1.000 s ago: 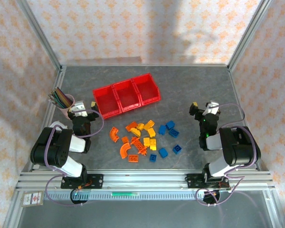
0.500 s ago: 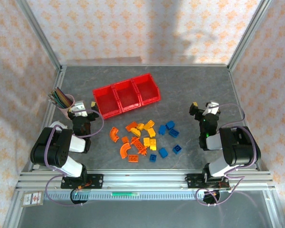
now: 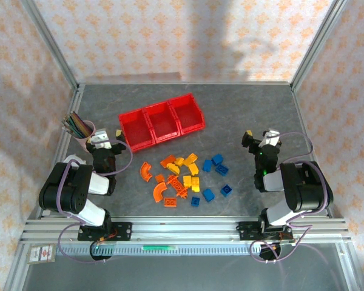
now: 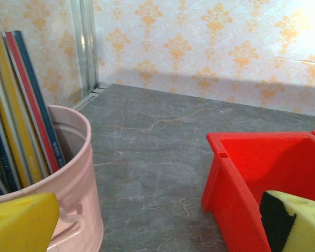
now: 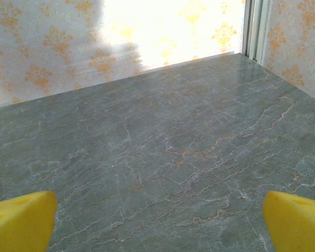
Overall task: Sort the legos into containers by color
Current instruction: Pick up the lego from the center of the table.
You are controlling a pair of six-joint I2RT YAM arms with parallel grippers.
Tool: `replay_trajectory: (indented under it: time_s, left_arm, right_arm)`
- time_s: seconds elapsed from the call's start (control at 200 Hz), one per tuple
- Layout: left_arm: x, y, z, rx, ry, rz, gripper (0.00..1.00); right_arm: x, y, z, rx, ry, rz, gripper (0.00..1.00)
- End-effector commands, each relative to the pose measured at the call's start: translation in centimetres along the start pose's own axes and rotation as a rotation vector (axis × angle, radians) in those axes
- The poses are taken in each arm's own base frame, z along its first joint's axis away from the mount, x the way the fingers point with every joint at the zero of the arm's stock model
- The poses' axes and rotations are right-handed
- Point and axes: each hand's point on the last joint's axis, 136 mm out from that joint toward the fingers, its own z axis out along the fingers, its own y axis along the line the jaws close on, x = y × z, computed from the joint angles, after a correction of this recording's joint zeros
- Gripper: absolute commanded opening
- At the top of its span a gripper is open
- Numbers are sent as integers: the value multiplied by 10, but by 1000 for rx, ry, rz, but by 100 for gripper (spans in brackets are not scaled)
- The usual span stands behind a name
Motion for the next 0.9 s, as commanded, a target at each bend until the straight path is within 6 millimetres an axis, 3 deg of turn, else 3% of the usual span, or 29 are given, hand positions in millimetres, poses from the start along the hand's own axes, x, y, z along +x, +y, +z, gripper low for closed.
replay_trajectory:
  time_s: [0.0, 0.225, 0.445, 0.611, 0.726, 0.896]
  left_arm:
    - [-18, 5, 0, -39, -40, -35, 99]
    - [-41, 10, -13, -52, -51, -82, 99]
    - [-75, -2, -25, 29, -43, -233, 99]
    - [-75, -13, -25, 104, 30, -429, 100]
    - [-60, -9, -27, 96, 76, -570, 99]
    - [-47, -12, -36, 93, 191, -594, 99]
  right_arm:
    - [-22, -1, -5, 4, -62, 2, 100]
    - [-47, -5, -7, 60, -30, 74, 100]
    - [-71, 16, -6, -4, 81, 223, 100]
    - [-49, 17, -12, 31, 220, 437, 100]
    - [-36, 29, -15, -26, 298, 456, 100]
    - [-30, 37, -21, -51, 337, 447, 100]
